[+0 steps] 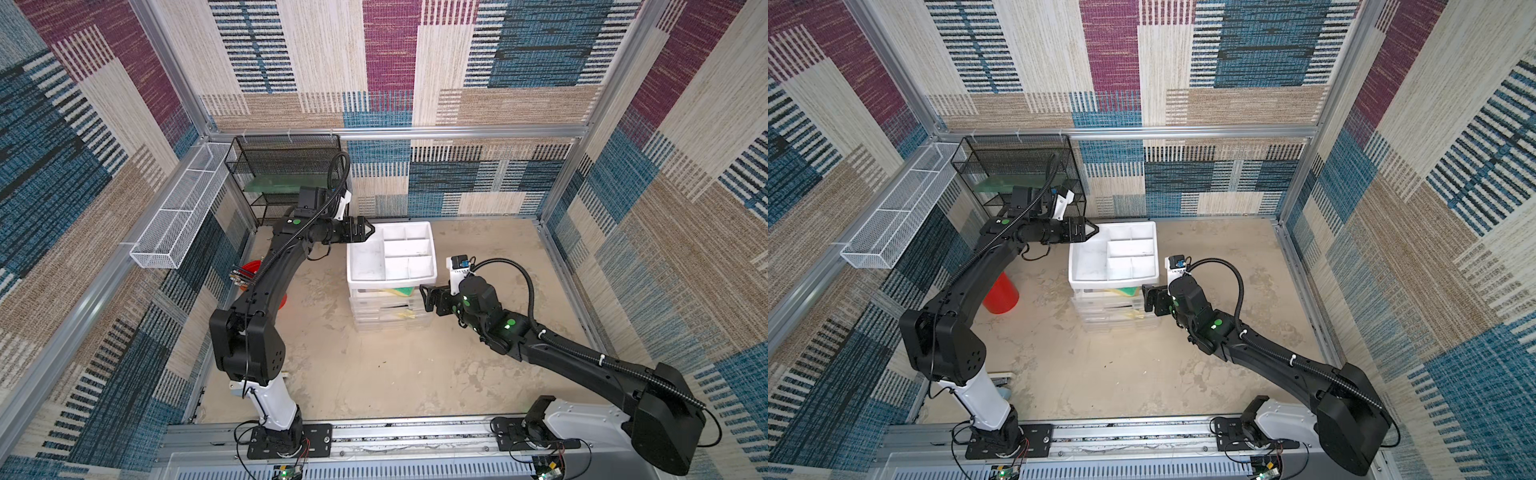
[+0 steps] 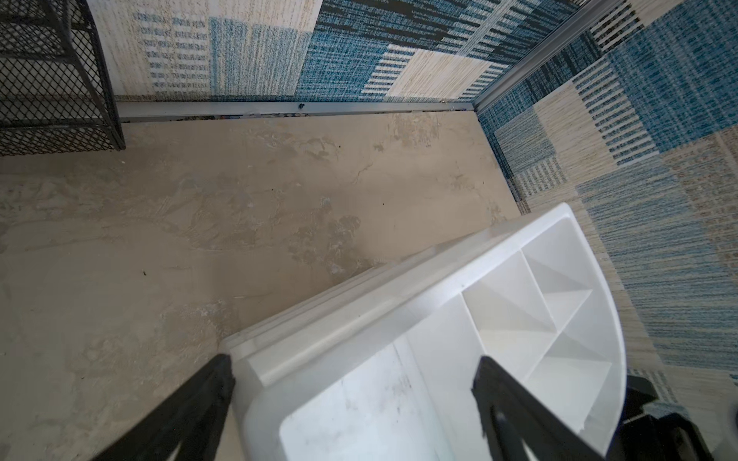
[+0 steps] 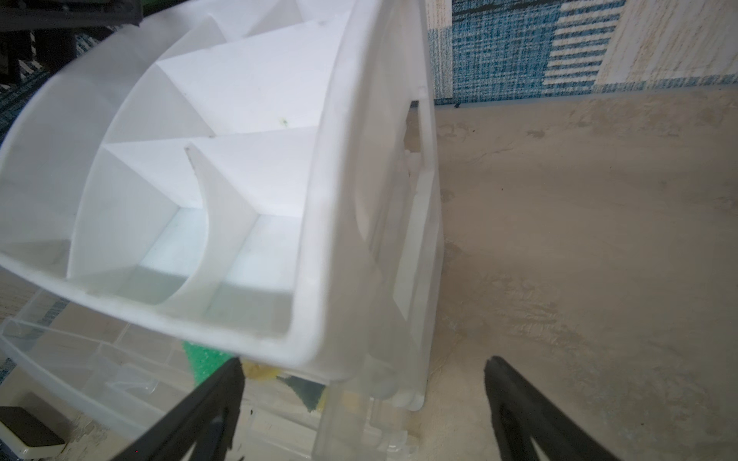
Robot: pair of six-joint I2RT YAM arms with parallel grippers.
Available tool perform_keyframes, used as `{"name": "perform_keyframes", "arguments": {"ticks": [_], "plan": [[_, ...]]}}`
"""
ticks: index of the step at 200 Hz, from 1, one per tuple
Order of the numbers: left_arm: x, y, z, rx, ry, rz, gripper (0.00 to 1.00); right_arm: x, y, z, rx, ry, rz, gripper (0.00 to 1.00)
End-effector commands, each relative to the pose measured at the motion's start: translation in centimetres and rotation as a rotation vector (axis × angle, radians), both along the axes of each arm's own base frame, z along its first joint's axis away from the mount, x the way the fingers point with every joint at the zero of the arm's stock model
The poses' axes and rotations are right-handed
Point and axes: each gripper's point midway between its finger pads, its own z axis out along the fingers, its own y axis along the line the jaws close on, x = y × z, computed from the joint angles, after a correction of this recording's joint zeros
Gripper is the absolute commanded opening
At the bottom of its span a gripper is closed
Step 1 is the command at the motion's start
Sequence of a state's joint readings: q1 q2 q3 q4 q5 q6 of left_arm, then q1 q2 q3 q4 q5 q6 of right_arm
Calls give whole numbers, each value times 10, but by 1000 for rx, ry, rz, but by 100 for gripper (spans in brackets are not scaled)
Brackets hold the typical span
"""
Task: Take the sponge out of the drawer
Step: Adjust the storage box at the center of the board.
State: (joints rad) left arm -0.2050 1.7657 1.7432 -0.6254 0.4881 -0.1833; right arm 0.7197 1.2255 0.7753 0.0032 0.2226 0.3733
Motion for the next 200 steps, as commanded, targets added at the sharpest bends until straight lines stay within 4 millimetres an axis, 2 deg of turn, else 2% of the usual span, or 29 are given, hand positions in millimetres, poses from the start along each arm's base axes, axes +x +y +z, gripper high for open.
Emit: {"name": "perform_keyframes", "arguments": {"ticks": [1, 33, 56, 78, 101, 116, 131, 148, 177, 200], "plan": [[-20, -10, 2, -28, 17, -84, 96, 15, 2, 8, 14, -31, -12, 95], [-39, -15, 1, -36, 34, -92, 96, 31, 4, 7, 35, -25, 10, 95], [-55, -19, -9, -53, 114, -71, 96, 46, 0, 9, 24, -28, -8, 95], [-71, -25, -10, -78, 174, -44, 96, 60, -8, 8, 12, -22, -34, 95], [-88, -30, -11, -103, 209, -39, 96, 73, -6, 11, 13, -33, -9, 95], [-94, -25, -10, -70, 188, -16, 96, 81, -7, 13, -6, -33, -20, 95], [-87, -9, -3, 5, 119, 44, 98, 86, -13, 18, -22, -31, -47, 95], [-73, 2, 16, 65, 43, 89, 99, 82, -19, 28, -13, -57, -60, 95], [-44, 2, 38, 95, -27, 111, 99, 70, -30, 46, 27, -83, -89, 95], [-21, 0, 35, 144, -49, 113, 99, 64, -45, 58, 57, -111, -137, 95]]}}
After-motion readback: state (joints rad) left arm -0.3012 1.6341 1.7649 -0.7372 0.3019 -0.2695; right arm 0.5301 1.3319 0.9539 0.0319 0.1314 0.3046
